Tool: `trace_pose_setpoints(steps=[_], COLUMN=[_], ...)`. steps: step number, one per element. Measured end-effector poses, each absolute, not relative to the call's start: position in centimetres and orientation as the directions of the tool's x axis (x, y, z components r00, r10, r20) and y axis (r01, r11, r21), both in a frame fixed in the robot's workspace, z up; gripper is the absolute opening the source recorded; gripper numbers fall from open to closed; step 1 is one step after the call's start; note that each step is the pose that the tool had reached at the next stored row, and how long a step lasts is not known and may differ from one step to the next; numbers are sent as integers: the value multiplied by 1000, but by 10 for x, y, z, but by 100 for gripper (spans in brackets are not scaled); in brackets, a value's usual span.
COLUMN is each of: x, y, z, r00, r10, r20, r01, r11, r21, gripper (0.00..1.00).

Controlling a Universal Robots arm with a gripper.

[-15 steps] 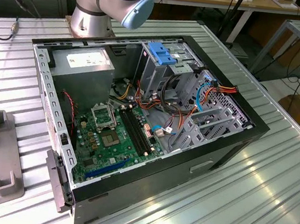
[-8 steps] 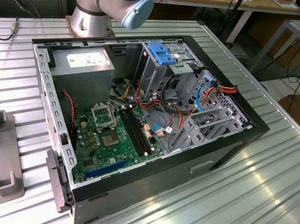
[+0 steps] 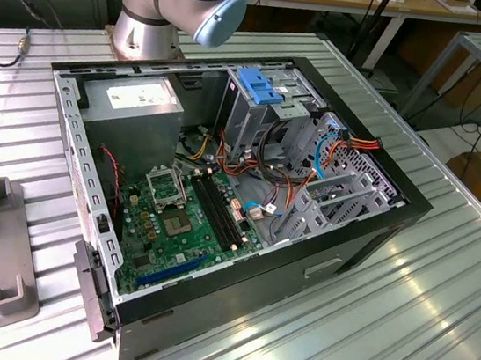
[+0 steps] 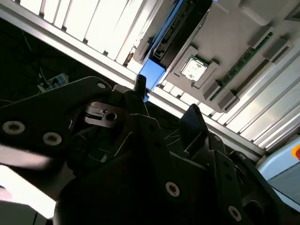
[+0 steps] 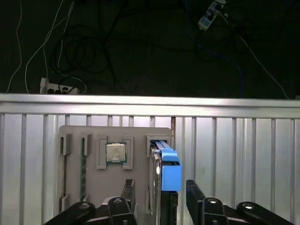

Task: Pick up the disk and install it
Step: 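Pick up the disk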

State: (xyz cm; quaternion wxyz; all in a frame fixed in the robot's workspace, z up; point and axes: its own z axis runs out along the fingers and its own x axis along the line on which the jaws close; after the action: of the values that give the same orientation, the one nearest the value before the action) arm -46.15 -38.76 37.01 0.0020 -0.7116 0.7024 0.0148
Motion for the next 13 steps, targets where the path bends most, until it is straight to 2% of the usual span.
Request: trace_pose_setpoints(steps=[2,6,9,13], x=[-461,-461,-465,-466], y=[-387,-385,-380,-380], z=[367,361,327,325], r00=[11,13,6,6], r10=[-1000,-1000,-1000,-1000], r20=[-23,-22,-21,-21], r01=[-1000,-1000,-1000,-1000], r11=[-11,-13,-6,-6], r21=[13,11,1,1], gripper=[66,66,66,66])
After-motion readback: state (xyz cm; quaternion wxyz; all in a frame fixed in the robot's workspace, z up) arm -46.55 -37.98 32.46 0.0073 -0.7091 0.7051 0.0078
